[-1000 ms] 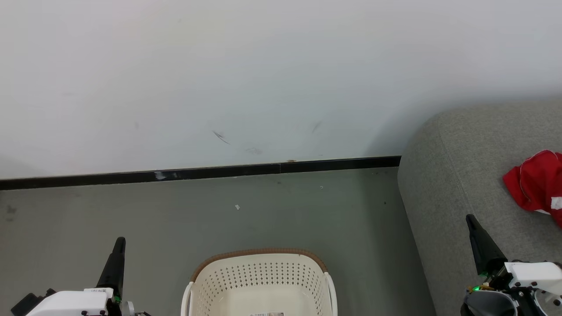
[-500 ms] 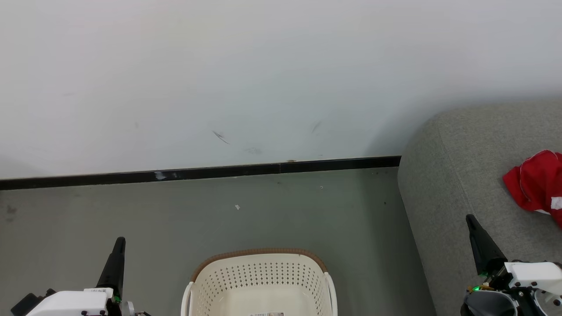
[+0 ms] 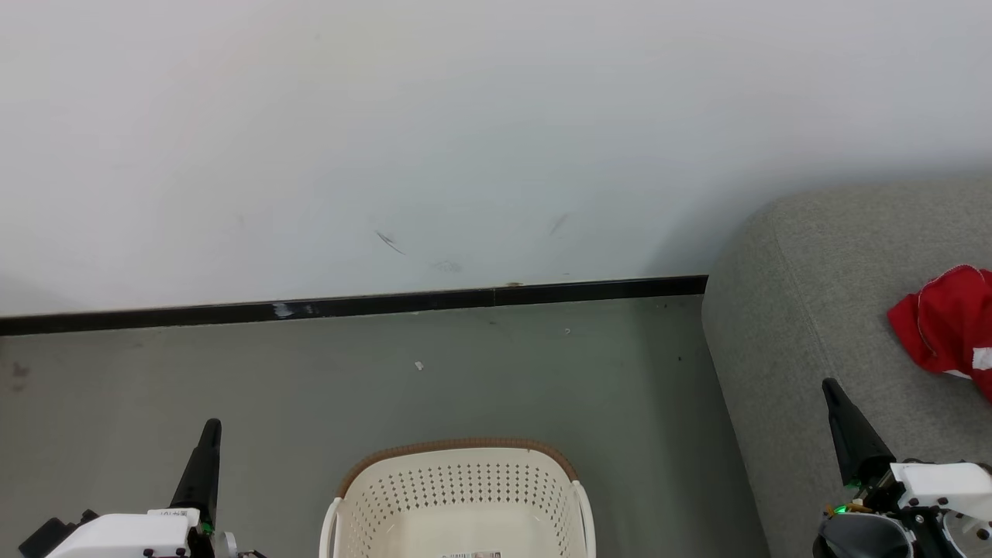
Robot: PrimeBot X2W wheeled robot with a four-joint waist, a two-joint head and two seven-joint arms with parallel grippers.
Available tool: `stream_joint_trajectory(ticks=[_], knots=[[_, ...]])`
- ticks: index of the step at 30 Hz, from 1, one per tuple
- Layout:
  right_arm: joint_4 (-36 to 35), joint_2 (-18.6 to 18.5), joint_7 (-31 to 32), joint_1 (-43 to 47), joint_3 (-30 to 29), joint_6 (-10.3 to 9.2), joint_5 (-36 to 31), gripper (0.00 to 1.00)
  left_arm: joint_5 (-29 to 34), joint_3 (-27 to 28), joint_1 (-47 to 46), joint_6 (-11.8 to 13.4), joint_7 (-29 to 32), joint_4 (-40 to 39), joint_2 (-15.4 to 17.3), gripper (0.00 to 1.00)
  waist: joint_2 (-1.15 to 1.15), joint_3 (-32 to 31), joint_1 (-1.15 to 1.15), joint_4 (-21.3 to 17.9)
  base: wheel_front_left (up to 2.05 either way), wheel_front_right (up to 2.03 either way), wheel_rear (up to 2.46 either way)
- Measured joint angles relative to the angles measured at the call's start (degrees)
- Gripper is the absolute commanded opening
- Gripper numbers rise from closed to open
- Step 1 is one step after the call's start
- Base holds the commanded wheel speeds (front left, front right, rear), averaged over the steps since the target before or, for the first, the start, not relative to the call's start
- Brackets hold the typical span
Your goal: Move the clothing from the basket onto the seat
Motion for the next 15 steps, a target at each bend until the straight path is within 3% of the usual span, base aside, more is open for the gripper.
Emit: stream_joint_trajectory(ticks=[15], knots=[[0.0, 0.0, 0.0, 0.0, 0.0, 0.0, 0.0, 0.0, 0.0, 0.0, 0.0, 0.0, 0.0, 0.0, 0.0, 0.0, 0.0, 0.0, 0.0, 0.0, 0.0, 0.0, 0.0]])
